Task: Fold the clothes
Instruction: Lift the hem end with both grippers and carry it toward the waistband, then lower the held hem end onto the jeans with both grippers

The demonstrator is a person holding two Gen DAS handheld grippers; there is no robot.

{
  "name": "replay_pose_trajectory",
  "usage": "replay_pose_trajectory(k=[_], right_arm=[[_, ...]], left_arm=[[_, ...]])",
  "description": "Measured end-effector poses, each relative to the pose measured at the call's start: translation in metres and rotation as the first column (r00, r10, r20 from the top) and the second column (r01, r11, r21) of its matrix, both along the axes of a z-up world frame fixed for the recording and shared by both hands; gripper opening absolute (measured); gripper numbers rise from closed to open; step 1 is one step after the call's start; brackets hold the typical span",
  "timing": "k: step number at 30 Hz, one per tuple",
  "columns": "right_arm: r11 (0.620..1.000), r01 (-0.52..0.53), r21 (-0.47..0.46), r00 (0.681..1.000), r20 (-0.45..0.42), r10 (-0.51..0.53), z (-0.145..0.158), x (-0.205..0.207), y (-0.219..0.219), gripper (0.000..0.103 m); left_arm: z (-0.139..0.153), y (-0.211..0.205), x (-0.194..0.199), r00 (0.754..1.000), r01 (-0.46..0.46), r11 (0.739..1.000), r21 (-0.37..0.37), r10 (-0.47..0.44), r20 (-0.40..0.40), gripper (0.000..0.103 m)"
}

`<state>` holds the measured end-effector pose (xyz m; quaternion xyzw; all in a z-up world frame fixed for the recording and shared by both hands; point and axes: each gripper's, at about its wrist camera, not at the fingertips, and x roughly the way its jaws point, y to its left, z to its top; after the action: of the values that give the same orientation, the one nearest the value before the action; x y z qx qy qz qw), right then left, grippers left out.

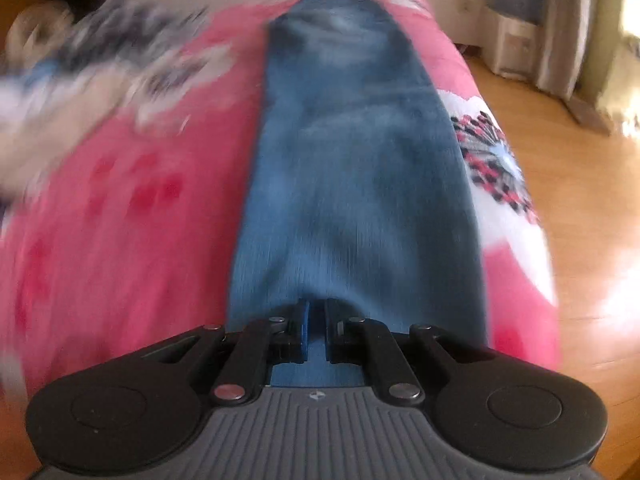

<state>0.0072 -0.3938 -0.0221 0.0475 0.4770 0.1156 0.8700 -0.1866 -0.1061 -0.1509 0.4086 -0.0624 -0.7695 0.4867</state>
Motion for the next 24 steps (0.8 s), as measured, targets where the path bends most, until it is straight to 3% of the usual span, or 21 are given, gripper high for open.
replay_pose_trajectory(k=[2, 6, 8, 12, 14, 16, 19, 21, 24], right_arm=[[0.999, 0.008, 0.053, 1.0, 0.004, -0.008, 0.008, 0.013, 0.001, 0.008], [0.991, -0.133, 0.0, 0.991, -0.004, 0.133, 0.024, 0.007, 0.007, 0.008], [0.984, -0.173, -0.044, 0.984, -0.052, 0.17, 0.007, 0.022, 0.018, 0.008], [0.998, -0.061, 0.028, 0.998, 0.03, 0.06, -0.004, 0.07, 0.026, 0.007], [0.996, -0.043, 0.072, 0.999, 0.022, 0.041, 0.005, 0.079, 0.02, 0.008], [0.995, -0.096, 0.023, 0.995, 0.031, 0.095, 0.013, 0.074, 0.016, 0.008], [0.986, -0.137, -0.095, 0.99, 0.014, 0.139, 0.001, 0.082, 0.023, 0.008], [0.994, -0.076, -0.073, 0.996, 0.032, 0.079, -0.016, 0.112, 0.026, 0.007], [0.999, 0.028, 0.023, 0.996, 0.082, -0.03, -0.015, 0.139, 0.024, 0.007]], left_arm=[[0.001, 0.0, 0.003, 1.0, 0.01, 1.0, -0.001, -0.01, -0.001, 0.001], [0.004, -0.002, 0.005, 0.999, -0.013, 1.0, 0.016, 0.013, -0.044, 0.002], [0.004, -0.003, 0.005, 0.998, -0.018, 1.0, 0.014, 0.019, -0.058, 0.001], [0.003, -0.002, 0.007, 0.998, -0.008, 1.0, 0.01, 0.009, -0.062, 0.002], [0.003, -0.002, 0.008, 0.998, -0.011, 1.0, 0.015, 0.012, -0.069, 0.002], [0.003, -0.004, 0.006, 0.996, -0.023, 1.0, 0.018, 0.024, -0.085, 0.002], [0.003, -0.006, 0.005, 0.994, -0.035, 0.999, 0.02, 0.037, -0.103, 0.002], [0.002, -0.006, 0.004, 0.994, -0.032, 0.999, 0.019, 0.034, -0.101, 0.002], [0.002, -0.006, 0.005, 0.994, -0.026, 0.999, 0.018, 0.028, -0.101, 0.002]])
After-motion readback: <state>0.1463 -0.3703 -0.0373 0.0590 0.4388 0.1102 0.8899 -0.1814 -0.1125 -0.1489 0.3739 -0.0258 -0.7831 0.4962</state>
